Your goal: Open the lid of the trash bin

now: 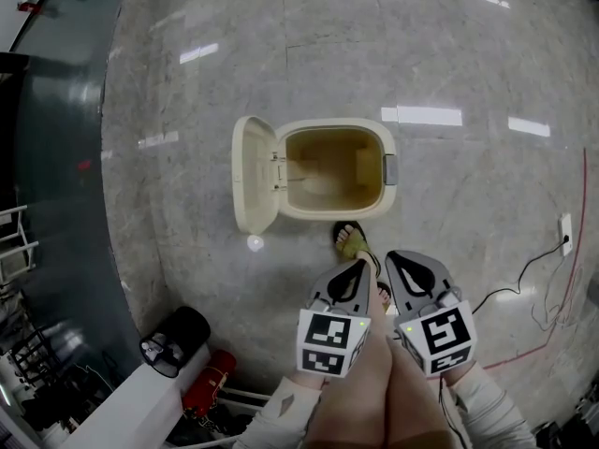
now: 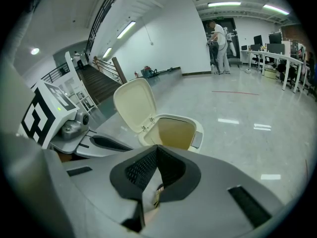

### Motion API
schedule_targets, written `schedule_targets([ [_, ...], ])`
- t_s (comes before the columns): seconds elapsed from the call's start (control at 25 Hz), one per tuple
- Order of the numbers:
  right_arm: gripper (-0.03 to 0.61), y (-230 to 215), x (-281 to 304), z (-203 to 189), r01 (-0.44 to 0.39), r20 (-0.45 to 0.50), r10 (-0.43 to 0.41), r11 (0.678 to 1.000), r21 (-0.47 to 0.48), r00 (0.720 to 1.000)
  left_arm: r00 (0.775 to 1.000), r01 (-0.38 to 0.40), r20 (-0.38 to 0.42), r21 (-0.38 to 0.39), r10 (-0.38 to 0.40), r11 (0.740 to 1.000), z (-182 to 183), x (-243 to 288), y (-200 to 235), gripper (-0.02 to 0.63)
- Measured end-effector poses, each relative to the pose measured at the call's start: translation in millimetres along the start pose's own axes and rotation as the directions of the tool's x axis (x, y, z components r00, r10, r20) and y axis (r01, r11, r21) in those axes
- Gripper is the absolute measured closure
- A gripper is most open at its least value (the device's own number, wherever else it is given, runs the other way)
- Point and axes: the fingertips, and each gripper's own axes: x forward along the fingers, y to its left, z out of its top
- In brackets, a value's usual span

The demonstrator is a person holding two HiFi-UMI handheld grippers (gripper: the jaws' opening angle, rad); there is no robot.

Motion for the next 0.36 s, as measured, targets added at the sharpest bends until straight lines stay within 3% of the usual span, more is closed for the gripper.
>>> schedule_targets([
  [0.36, 0.575, 2.3, -2.0, -0.8, -0.009, 0.004, 0.009, 1.000, -0.019, 1.000, 1.000, -0.004, 0.017, 0.003, 0.004, 1.000, 2.1, -0.4, -2.5, 0.612],
])
